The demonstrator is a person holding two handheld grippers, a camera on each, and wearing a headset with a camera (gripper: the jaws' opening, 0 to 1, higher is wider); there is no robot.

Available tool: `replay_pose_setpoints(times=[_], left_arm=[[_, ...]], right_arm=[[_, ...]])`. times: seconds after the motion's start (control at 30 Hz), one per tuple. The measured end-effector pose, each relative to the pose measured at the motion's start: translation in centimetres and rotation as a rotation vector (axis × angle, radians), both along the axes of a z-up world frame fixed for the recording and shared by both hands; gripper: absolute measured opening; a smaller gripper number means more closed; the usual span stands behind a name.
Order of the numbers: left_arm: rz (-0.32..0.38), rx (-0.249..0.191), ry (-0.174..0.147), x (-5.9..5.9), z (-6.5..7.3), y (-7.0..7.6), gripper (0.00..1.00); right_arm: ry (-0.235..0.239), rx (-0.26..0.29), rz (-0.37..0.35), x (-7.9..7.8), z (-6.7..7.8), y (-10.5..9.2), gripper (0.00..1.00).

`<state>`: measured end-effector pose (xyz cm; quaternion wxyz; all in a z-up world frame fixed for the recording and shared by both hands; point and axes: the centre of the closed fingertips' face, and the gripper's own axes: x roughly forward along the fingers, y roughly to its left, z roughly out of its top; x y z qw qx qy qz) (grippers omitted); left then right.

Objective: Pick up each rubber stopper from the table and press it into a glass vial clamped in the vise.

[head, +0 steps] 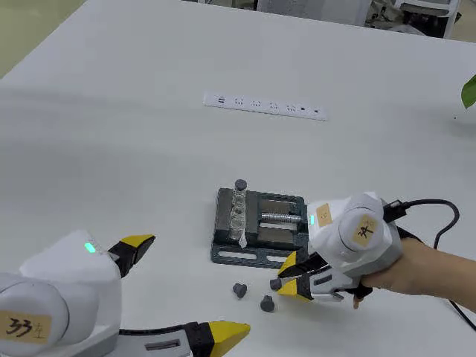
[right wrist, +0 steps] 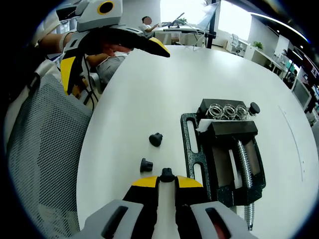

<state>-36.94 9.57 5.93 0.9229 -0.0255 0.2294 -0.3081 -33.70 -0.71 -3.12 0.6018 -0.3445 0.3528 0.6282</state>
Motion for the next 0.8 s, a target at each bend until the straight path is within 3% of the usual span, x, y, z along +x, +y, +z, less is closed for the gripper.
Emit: replay_pose_setpoints(times=[0.37, 0.5, 0.53, 0.57, 0.67, 0.8], left_arm=[[-0.019, 0.006, 0.010, -0.1, -0.3, -0.3, 0.95], [-0.041, 0.031, -0.003, -0.1, -0.2, -0.5, 0.93], [-0.054, 0.048, -0.027, -0.1, 0.0, -0.5, 0.90], [-0.057, 0.049, -0.027, -0.1, 0.1, -0.6, 0.87], [-0.071, 0.057, -0.037, 0.2, 0.3, -0.9, 0.85], [-0.136, 0.127, -0.081, 0.7, 0.6, -1.5, 0.80]], right_arm=[[-0.029, -0.008, 0.023, 0.2, 0.7, 0.1, 0.07], [-0.059, -0.018, 0.047, 0.1, 2.6, 0.1, 0.06], [-0.056, -0.041, 0.030, 0.2, 3.2, -0.1, 0.06], [-0.051, -0.070, -0.013, 0.4, 3.6, -0.6, 0.06], [-0.065, -0.053, 0.014, 0.6, 5.3, -0.1, 0.06], [-0.099, -0.076, 0.063, 0.5, 8.0, -0.1, 0.06]])
